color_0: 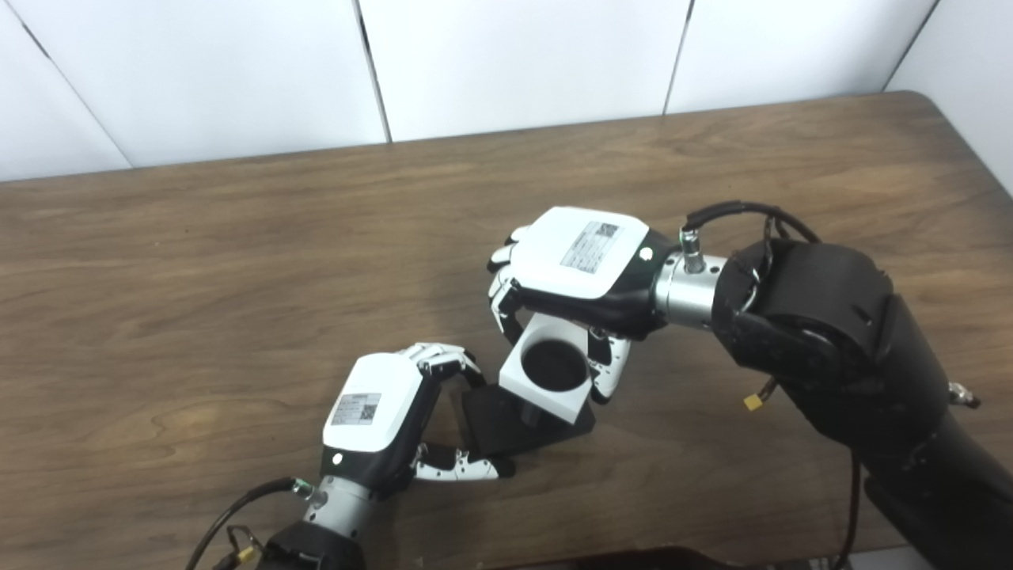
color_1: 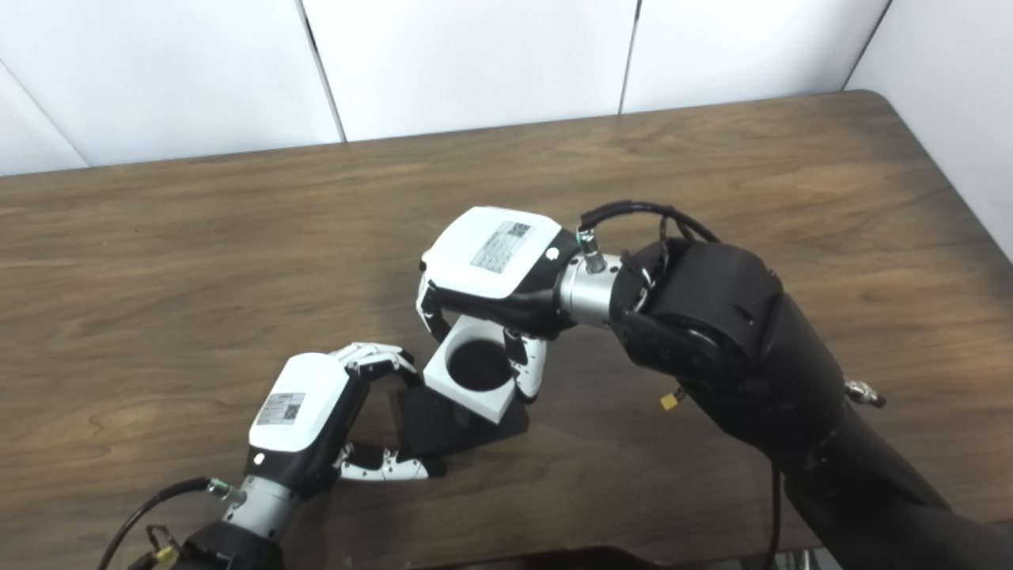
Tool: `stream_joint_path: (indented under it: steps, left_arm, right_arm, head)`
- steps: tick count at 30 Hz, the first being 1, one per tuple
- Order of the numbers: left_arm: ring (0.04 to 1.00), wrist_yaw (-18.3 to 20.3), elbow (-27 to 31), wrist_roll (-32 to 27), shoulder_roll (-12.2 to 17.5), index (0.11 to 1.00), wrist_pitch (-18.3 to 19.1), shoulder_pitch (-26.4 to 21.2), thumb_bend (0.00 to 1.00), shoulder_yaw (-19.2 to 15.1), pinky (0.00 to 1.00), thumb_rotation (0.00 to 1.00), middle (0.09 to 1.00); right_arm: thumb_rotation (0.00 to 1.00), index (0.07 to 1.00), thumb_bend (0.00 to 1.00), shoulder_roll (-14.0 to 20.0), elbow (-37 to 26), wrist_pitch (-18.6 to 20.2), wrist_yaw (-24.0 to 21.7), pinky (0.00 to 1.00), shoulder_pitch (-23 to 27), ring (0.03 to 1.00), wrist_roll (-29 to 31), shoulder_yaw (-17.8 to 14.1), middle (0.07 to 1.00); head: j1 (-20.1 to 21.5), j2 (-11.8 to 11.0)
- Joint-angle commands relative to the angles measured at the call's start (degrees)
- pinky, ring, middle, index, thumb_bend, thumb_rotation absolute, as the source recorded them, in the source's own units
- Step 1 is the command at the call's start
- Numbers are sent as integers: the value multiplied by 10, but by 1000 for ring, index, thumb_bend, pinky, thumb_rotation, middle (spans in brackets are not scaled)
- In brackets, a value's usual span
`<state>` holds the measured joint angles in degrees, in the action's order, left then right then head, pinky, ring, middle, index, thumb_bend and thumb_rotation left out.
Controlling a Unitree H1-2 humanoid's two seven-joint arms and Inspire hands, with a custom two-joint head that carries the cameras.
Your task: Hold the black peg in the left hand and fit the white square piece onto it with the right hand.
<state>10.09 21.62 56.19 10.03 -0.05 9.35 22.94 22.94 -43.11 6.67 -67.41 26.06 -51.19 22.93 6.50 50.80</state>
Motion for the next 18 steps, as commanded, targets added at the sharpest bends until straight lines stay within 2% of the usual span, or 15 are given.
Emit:
stream_joint_path:
  steps: [1,3,5,12,18]
  left_arm:
    - [768,9,11,3,-2,487,0,3,517,5,665,42,737]
    - [769,9,12,2,-2,487,0,3,517,5,667,42,738]
    - [768,10,13,3,-2,487,0,3,517,5,668,42,737]
    - [765,8,11,2,-3,487,0,2,517,6,664,42,736]
    - [765,9,11,3,-3,487,0,1,517,6,665,42,735]
  right_arm:
    - [227,570,750,1,-6,-3,-12,912,18,898,-6,-5,790]
    - [285,632,885,1,-6,-2,-14,906,19,899,-6,-4,793]
    - [310,668,939,-1,-7,2,-15,905,18,900,-5,-5,797]
    - [350,736,996,-2,-9,14,-29,915,17,917,-9,-3,828]
    - [384,780,1000,-1,-11,19,-43,947,22,948,-17,0,877]
  head:
    - [0,0]
    - [1,1]
    - [1,1]
    - [-1,1]
    - [0,1]
